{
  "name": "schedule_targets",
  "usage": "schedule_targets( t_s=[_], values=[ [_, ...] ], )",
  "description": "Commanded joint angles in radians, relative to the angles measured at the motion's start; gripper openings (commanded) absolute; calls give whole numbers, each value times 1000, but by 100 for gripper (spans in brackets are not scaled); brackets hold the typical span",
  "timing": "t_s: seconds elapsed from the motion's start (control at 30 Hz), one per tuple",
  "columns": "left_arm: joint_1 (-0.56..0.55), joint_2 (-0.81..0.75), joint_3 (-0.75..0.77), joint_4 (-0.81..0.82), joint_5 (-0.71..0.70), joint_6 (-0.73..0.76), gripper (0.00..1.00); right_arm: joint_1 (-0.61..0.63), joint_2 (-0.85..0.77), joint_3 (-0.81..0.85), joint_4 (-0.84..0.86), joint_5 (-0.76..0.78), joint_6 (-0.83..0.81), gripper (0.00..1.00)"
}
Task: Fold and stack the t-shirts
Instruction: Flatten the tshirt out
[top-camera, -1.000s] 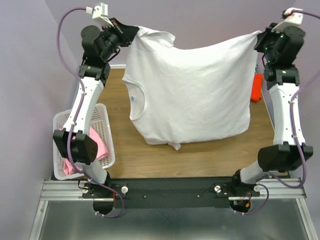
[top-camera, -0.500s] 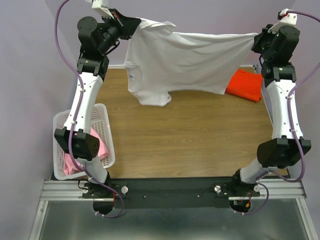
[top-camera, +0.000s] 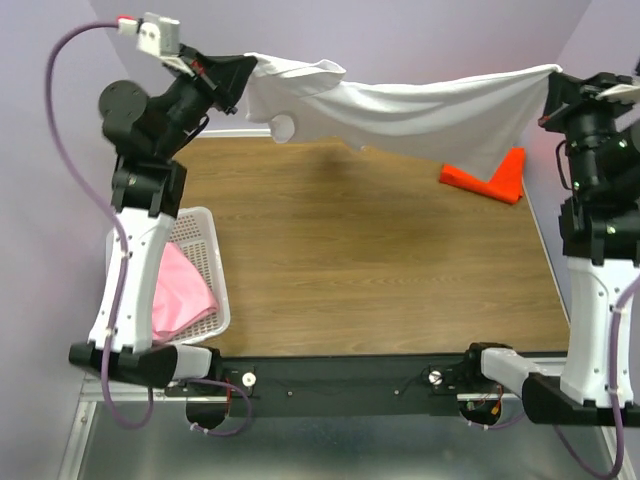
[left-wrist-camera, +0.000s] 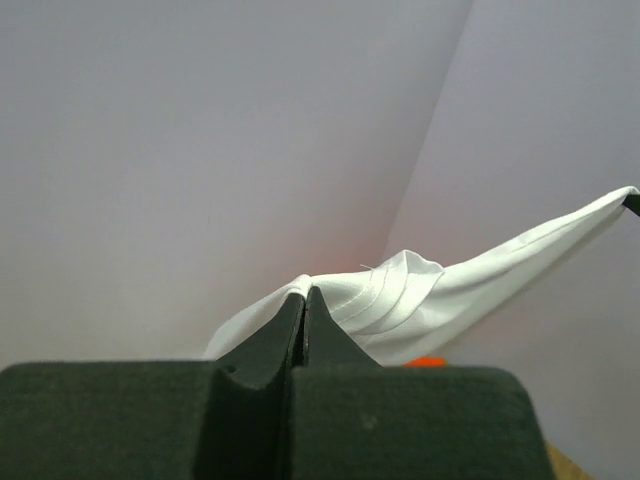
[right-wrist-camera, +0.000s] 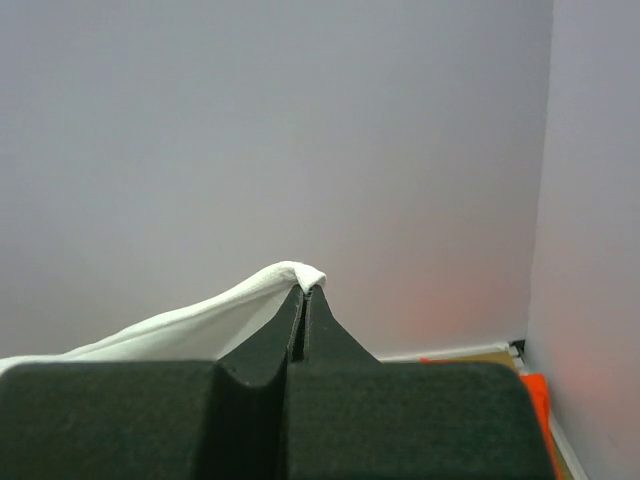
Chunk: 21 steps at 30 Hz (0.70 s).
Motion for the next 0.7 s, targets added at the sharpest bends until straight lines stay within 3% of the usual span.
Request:
schedule_targets(
  t_s=[0.0, 0.33, 0.57, 0.67],
  values=[
    [-3, -165, -54, 20, -74, 31, 0, 3, -69, -1, -18, 70, 18, 0],
    [-3, -316, -72, -86, -149, -10, 0, 3, -121, 109, -136, 109, 29, 0],
    [-3, -227, -141, -92, -141, -10, 0, 3, -98, -75, -136, 175, 117, 0],
    [-3, -93, -158, -98, -158, -18, 0, 3, -52, -232, -132, 228, 152, 0]
  ],
)
